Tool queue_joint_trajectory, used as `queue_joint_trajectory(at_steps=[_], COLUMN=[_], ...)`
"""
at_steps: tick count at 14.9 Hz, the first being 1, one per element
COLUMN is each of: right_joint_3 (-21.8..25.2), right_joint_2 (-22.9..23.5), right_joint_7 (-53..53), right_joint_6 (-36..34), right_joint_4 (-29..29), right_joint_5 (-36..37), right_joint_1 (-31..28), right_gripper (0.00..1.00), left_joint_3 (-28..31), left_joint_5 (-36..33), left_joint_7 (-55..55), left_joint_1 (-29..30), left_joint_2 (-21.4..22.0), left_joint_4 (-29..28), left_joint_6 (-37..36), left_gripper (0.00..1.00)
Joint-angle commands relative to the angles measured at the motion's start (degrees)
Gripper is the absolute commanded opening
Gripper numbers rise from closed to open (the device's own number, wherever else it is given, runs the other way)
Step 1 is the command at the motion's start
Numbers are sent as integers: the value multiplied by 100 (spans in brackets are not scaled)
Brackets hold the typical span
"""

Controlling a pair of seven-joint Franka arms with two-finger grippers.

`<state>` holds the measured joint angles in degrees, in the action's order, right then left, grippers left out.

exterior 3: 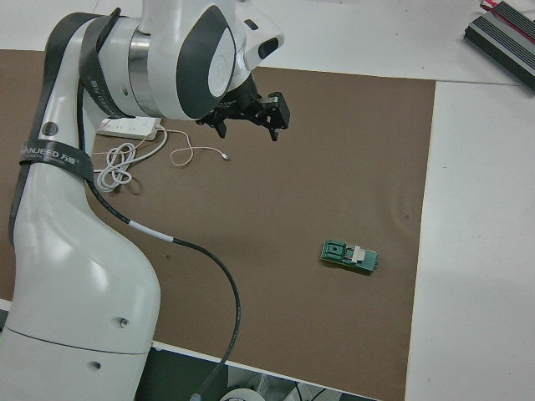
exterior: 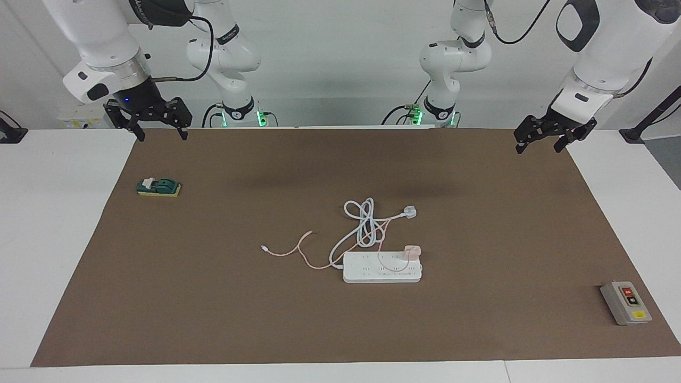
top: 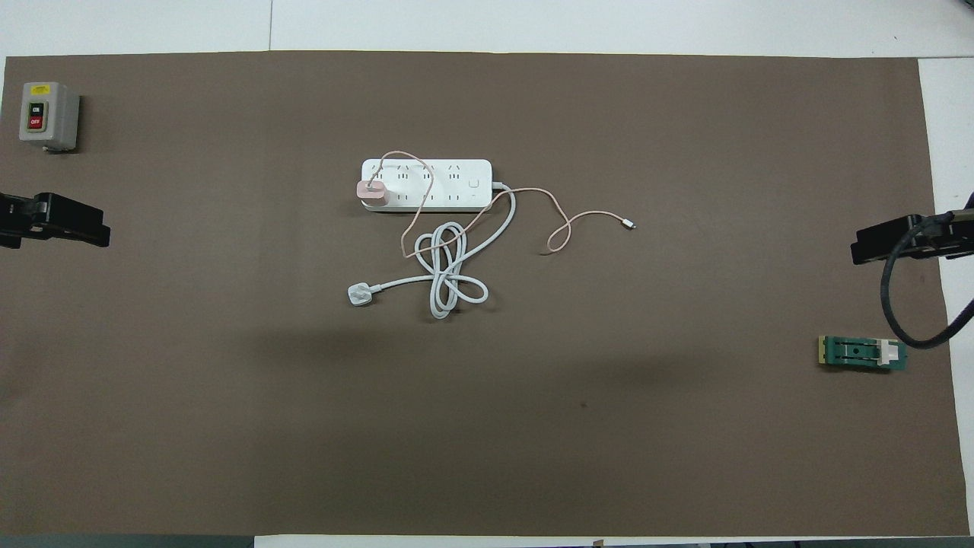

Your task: Unplug charger and place it aside

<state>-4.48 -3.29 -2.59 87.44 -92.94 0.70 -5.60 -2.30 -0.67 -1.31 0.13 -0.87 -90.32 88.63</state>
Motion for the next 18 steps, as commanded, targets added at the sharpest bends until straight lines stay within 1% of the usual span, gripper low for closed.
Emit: queue_joint_trajectory(at_steps=[1,3,5,6,8,9,11,12,13,16,17,18], right_joint_3=[-35,-35,-44,-44,-53,-53,-53,-53,-44,-44,-44,-44], right_joint_2=[-110,-110,-128,-128,-102,-93,-14,178,484,1179,1469,1724], right_joint_7=[48,75,162,406,1353,1924,3075,3655,4365,5678,6169,6601], right_joint_6=[-34,-26,27,88,290,473,878,1010,1255,1775,1941,2161], right_joint_4=[-110,-110,-188,-224,-373,-513,-751,-725,-621,-270,-68,99], right_joint_5=[-96,-96,-105,-114,-437,-613,-702,-825,-1174,-1694,-1913,-2107], right_joint_1=[-73,-47,-21,23,190,295,690,839,1032,1341,1446,1552], right_gripper=[100,100,100,100,100,100,100,100,100,100,100,100], left_joint_3=[133,124,124,133,133,133,107,107,107,98,107,107], left_joint_5=[76,76,129,294,445,454,472,463,463,507,585,595], left_joint_7=[200,989,1385,1762,2745,3359,4721,5241,5803,7263,7581,8002], left_joint_1=[-4,-4,-4,22,14,-38,-275,-389,-530,-707,-724,-820], left_joint_2=[60,104,113,78,-114,-298,-623,-756,-1001,-1564,-1818,-2212], left_joint_4=[-65,-144,-205,-205,-170,-118,-39,-30,-4,347,514,907], left_joint_6=[-22,-39,-48,-30,40,127,469,601,690,1085,1130,1104], left_gripper=[100,100,100,100,100,100,100,100,100,100,100,100])
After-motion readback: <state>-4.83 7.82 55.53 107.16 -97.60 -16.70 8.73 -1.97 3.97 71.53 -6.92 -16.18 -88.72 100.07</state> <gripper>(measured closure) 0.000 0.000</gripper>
